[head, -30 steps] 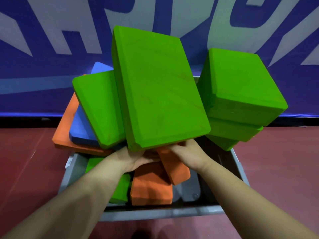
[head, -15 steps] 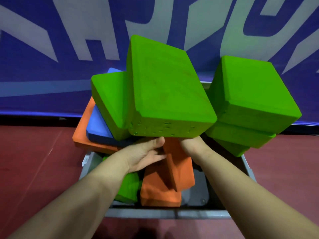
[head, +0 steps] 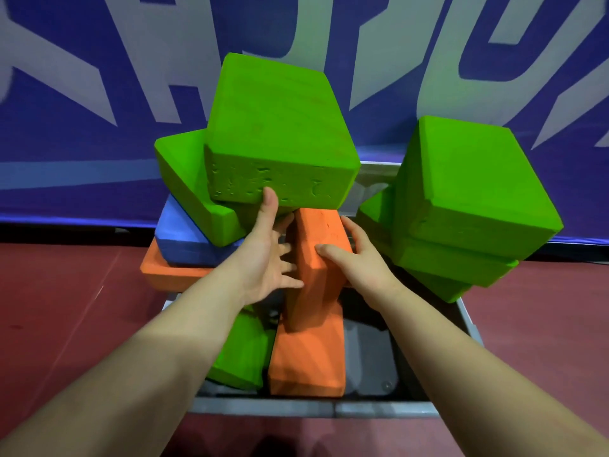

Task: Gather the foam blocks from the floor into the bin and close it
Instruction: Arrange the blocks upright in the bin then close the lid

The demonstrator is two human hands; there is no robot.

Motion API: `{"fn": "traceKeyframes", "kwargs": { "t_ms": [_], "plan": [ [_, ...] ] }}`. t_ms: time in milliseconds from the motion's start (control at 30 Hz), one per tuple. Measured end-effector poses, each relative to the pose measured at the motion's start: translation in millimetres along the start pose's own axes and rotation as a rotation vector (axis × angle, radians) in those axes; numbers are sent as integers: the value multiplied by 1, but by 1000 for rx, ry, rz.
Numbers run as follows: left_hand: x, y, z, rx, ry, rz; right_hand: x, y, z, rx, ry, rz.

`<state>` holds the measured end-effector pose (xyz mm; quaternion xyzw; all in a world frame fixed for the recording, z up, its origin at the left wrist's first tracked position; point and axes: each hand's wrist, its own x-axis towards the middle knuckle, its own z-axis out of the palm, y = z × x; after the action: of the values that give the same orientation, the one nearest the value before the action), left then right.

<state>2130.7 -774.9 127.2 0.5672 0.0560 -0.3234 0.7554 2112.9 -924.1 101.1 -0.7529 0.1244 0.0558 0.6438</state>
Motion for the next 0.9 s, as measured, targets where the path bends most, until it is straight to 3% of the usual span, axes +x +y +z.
{"fn": "traceKeyframes", "kwargs": {
  "t_ms": [200, 400, 533, 700, 767, 833, 900],
  "plan": [
    [-5, 4, 5, 55, 64, -11, 3, -3, 8, -215, -8, -43],
    [-22, 20, 20, 163, 247, -41, -7, 5, 7, -235, 76, -57],
    [-24, 27, 24, 170, 315, 144, -18, 8, -2, -262, 93, -75],
    [-23, 36, 39, -19, 320, 447, -21, 3, -7, -285, 127, -94],
    [-25, 29, 39, 335, 434, 770, -21, 1, -8, -280, 132, -115],
    [-27, 23, 32, 1123, 652, 1097, -21, -1, -9, -292, 122, -143],
    [-28, 21, 27, 1613, 908, 1158, -22, -2, -8, -300, 112, -163]
  ]
}}
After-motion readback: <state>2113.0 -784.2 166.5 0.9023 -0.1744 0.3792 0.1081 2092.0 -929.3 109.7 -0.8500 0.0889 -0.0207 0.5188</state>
